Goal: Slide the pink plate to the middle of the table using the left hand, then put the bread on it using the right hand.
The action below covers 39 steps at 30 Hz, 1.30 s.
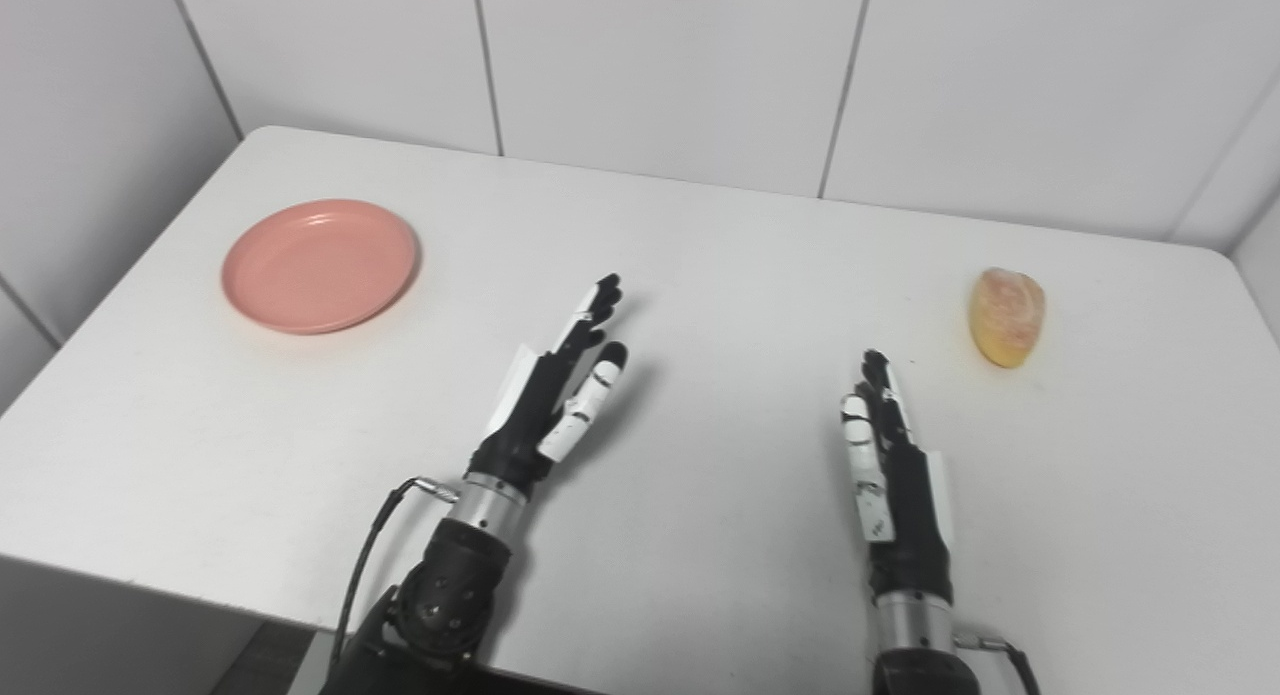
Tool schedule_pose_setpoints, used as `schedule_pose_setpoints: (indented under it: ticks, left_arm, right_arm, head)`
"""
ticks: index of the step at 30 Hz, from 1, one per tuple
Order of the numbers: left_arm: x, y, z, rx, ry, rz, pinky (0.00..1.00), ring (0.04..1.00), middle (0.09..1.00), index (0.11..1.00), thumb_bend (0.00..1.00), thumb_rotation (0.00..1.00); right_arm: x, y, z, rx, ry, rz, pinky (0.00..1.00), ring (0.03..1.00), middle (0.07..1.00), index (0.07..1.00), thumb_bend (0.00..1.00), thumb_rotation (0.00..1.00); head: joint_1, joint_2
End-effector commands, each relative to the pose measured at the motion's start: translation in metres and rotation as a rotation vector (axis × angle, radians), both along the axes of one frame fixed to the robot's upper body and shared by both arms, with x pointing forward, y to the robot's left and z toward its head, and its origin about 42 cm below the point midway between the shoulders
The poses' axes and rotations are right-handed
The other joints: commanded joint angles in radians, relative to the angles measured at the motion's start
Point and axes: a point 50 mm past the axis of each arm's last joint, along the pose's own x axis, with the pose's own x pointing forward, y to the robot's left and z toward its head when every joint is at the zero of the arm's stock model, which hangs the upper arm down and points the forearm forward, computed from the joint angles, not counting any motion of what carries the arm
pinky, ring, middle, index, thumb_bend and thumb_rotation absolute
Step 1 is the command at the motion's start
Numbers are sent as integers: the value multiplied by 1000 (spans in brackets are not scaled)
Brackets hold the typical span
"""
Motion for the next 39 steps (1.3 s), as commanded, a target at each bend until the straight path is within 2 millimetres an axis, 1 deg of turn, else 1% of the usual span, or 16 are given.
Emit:
schedule_pose_setpoints:
  ticks: [1, 2, 3, 7, 12, 21, 25, 28, 32, 37, 39]
  left_arm:
    - [-3, -13, -13, -12, 2, -4, 918, 958, 965, 950, 316, 1000]
    - [-2, -15, -16, -18, 3, -6, 918, 958, 965, 950, 316, 1000]
    - [-1, -17, -18, -25, 5, -9, 922, 960, 967, 952, 319, 1000]
    - [2, -21, -24, -35, 7, -15, 927, 961, 967, 954, 309, 1000]
    - [2, -22, -26, -43, 6, -10, 922, 959, 965, 950, 309, 1000]
    - [2, -17, -25, -52, 11, 4, 928, 963, 969, 950, 316, 1000]
    - [1, -12, -21, -64, 9, 24, 925, 961, 966, 949, 322, 1000]
    - [2, -6, -15, -58, 5, 28, 923, 959, 964, 949, 321, 1000]
    - [4, 0, -7, -63, 0, 32, 920, 955, 959, 947, 321, 1000]
    - [8, 8, 11, -84, -11, 37, 926, 963, 964, 955, 327, 1000]
    - [10, 12, 20, -100, -15, 40, 907, 955, 962, 957, 347, 1000]
  right_arm:
    - [2, -9, 5, 12, -50, 11, 986, 978, 981, 963, 228, 1000]
    - [3, -11, 4, 12, -56, 15, 992, 980, 983, 969, 227, 1000]
    - [4, -14, 2, 11, -60, 18, 998, 983, 985, 974, 217, 1000]
    - [6, -16, -2, 15, -67, 12, 999, 979, 979, 965, 198, 1000]
    - [5, -18, -3, 26, -80, 38, 1000, 996, 995, 983, 175, 1000]
    - [4, -11, 0, 37, -74, 45, 1000, 1000, 1000, 994, 148, 1000]
    - [4, -5, 1, 36, -83, 44, 1000, 1000, 998, 990, 141, 1000]
    - [3, 0, 2, 42, -76, 33, 1000, 998, 992, 979, 158, 1000]
    - [4, 4, 1, 57, -75, 30, 1000, 1000, 992, 979, 149, 1000]
    - [7, 7, -1, 82, -81, 39, 1000, 996, 991, 989, 161, 1000]
    - [8, 9, -1, 94, -79, 35, 1000, 994, 989, 988, 166, 1000]
  head:
    - [16, -10]
    - [22, -15]
    - [35, -29]
    - [48, -43]
    - [54, -47]
    - [55, -41]
    - [48, -39]
    - [45, -41]
    - [51, -44]
    - [52, -47]
    - [54, -49]
